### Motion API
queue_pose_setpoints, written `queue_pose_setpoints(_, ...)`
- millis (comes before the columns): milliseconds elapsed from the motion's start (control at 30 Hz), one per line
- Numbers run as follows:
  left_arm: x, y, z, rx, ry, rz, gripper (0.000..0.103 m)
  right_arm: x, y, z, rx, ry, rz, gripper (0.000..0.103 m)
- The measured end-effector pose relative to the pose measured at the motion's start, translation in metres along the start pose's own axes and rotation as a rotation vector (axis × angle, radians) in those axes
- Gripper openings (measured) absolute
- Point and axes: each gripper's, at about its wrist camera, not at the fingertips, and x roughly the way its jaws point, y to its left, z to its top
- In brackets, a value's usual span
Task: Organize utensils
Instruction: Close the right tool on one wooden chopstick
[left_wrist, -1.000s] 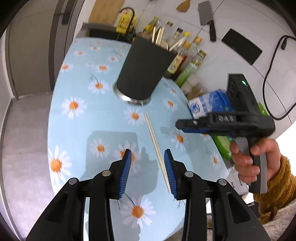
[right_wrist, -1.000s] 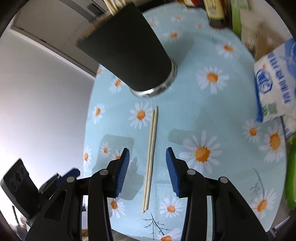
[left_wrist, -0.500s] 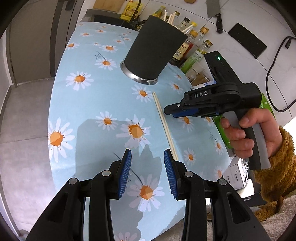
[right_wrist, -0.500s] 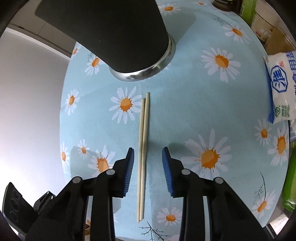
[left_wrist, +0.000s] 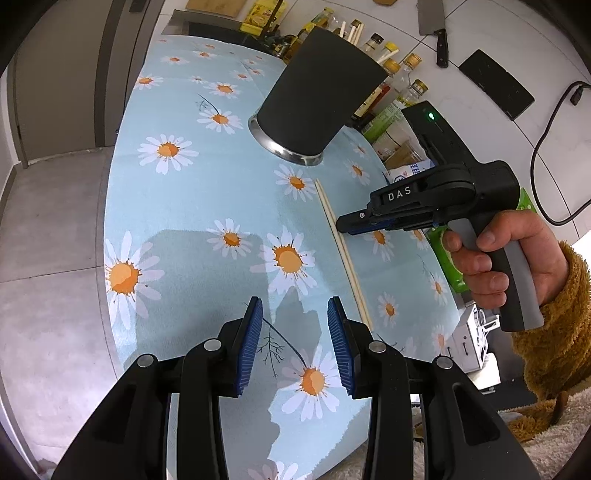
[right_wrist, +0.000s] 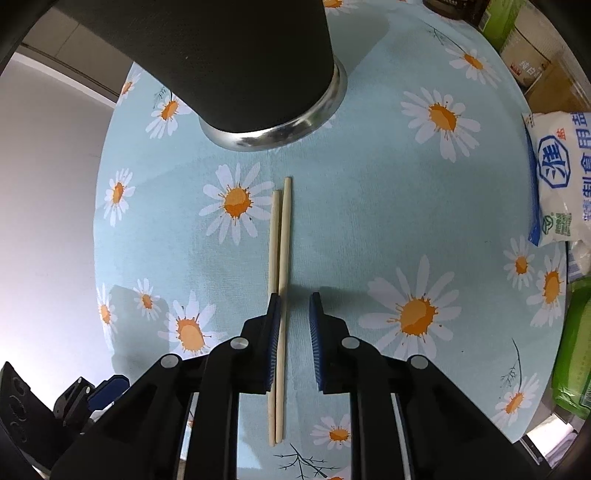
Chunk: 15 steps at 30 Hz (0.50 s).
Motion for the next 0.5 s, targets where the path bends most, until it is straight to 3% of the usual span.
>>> queue_pose_setpoints(133,0.002,0.0,0.002,0.015,0.012,-0.014,0.035,0.006,0.013,0.003,-0.01,0.004,-0.044,0.017)
queue_pose_setpoints(233,0.005,0.001,0.003,0.021,0.026,-0.021,0.035,0.009,0.024,0.004,-0.013,-0.001,-0.096,0.008)
queue_pose_setpoints(500,0.014,0.001,0.01,0.035,0.057,-0.03,0.035,0.012,0.024,0.008,0.0,0.016,-0.072,0.004)
